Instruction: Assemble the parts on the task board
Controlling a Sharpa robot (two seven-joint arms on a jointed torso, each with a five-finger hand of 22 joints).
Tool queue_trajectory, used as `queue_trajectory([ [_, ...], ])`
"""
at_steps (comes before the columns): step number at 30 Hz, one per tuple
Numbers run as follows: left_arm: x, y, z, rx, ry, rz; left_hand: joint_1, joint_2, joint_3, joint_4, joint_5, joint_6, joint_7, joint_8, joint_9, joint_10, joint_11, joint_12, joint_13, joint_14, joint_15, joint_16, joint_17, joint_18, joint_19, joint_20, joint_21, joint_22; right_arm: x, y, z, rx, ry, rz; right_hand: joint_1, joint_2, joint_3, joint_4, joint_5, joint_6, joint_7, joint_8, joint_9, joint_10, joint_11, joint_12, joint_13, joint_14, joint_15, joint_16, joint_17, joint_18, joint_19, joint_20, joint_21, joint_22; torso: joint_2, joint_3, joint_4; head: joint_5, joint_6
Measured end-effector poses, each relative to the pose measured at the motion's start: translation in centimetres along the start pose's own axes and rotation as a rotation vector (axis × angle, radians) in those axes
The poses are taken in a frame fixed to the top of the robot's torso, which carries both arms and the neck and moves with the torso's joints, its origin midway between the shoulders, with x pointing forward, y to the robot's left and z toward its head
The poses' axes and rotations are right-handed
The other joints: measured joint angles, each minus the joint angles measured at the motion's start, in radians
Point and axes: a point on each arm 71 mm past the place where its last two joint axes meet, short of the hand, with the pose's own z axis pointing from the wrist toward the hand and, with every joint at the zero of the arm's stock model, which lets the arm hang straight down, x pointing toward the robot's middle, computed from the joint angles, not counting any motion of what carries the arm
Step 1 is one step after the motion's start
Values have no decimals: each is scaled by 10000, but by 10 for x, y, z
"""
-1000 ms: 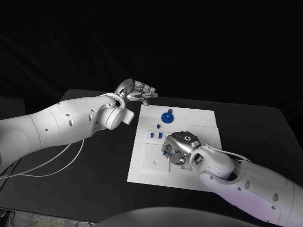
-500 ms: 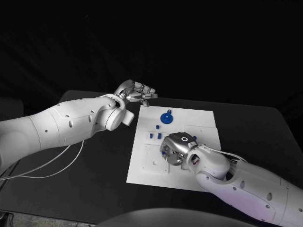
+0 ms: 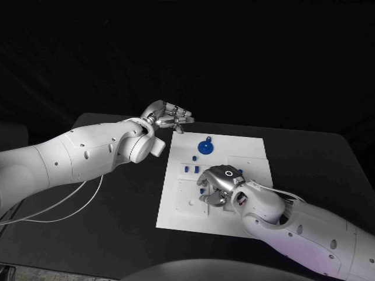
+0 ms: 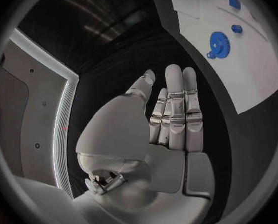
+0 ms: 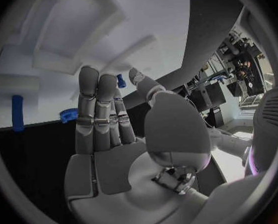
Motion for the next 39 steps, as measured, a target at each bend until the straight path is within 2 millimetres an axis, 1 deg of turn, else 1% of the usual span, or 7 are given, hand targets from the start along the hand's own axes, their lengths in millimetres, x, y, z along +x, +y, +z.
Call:
queue_trajectory([
  [2,0,0,0,-5,2,0,0,0,0,0,0,0,0,0,0,0,0,0,0,0,0,0,0,-1,0,0,0,0,-1,1,-1,-8,-60,68,317,148,-763,151,0,-137,-36,0,5,-234,7,145,3,-26,26,-27,0,-1,22,51,-127,-47,0,0,0,-7,10],
  [10,-2,1,-1,-30,-17,8,0,0,0,0,0,0,0,0,0,0,0,0,0,0,0,0,-1,0,0,0,0,-1,-12,-2,-12,-10,-399,382,484,233,-1002,328,1,-43,-49,0,4,-297,-1,273,3,-27,26,-27,1,-1,87,56,-212,-63,-3,3,-7,-76,104],
  [15,-4,1,-1,-45,-40,16,0,0,-17,17,0,0,0,0,0,0,0,0,0,0,0,0,-1,0,0,0,0,-2,-42,-23,-18,435,-1033,674,629,379,-168,316,1,207,-19,0,4,115,-52,335,0,48,27,-33,20,-5,96,49,-211,-11,-14,0,-13,-171,192],
  [22,-7,3,-2,-67,-97,37,0,0,-23,23,0,0,0,0,0,0,0,0,0,0,0,0,-1,0,0,0,0,-2,-68,-66,-26,1432,-1449,829,391,140,535,205,1,207,-19,0,4,111,-48,212,-1,48,27,45,60,-10,96,49,-211,147,-56,-24,-33,-290,315],
  [25,-7,3,-2,-73,-108,47,0,0,-23,23,0,0,0,0,-1,0,0,0,0,0,0,0,-1,0,0,0,0,-3,-73,-86,-30,1928,-1422,804,355,-25,-71,234,1,6,-41,0,3,-295,62,70,3,48,27,46,59,-13,117,69,-306,158,-85,-42,-42,-315,347],
  [29,-8,4,-2,-85,-120,59,0,0,-24,24,0,0,0,0,0,0,0,0,0,0,0,0,-1,-1,0,0,0,-3,-73,-98,-32,2280,-1252,815,533,37,-912,444,1,-160,-128,0,5,-740,147,68,2,-4,79,46,59,14,131,83,-440,144,-117,-60,-51,-345,362],
  [39,-7,5,-2,-106,-106,74,0,0,-51,-4,0,0,0,0,0,0,0,0,0,0,0,0,-1,0,0,0,0,-4,-61,-103,-29,2470,-586,853,905,-81,-1333,825,1,-483,-270,0,5,-1049,253,157,2,-10,83,4,58,155,167,120,-632,132,-123,-61,-42,-385,398],
])
